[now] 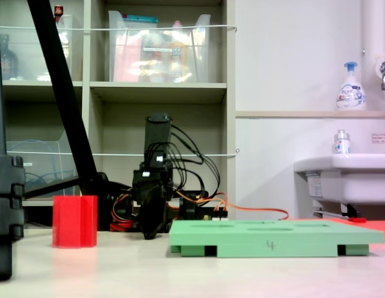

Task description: Put the cross columnar block into the corresponding hole

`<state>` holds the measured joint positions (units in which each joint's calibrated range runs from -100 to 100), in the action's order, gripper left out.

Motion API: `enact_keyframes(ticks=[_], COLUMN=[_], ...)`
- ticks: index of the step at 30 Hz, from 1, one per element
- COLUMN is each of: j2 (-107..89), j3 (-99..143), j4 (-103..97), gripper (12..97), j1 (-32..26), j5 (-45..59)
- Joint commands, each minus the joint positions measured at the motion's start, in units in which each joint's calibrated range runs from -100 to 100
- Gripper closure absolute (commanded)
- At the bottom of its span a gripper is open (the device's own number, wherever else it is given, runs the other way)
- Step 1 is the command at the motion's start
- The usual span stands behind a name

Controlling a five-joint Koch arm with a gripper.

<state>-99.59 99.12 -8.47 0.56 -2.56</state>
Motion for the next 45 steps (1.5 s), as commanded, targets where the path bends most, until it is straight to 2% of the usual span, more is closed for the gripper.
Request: enact_keyframes(ticks=[1,25,29,30,34,45], j2=[-0.4,-0.4,-0.4,-0.4,-0.4,-0.4], j3=[0.9,0.9,0.9,0.9,0.9,0.9], j4=[6.2,6.0,4.6,7.6,8.4,9.3], gripper=[59.5,59.5,58.0,58.4,59.5,61.1], j1=[0.3,0.7,1.9,2.0,4.9,5.8], j5=[0.2,-0.4,-18.9,-20.9,-25.0,-33.6])
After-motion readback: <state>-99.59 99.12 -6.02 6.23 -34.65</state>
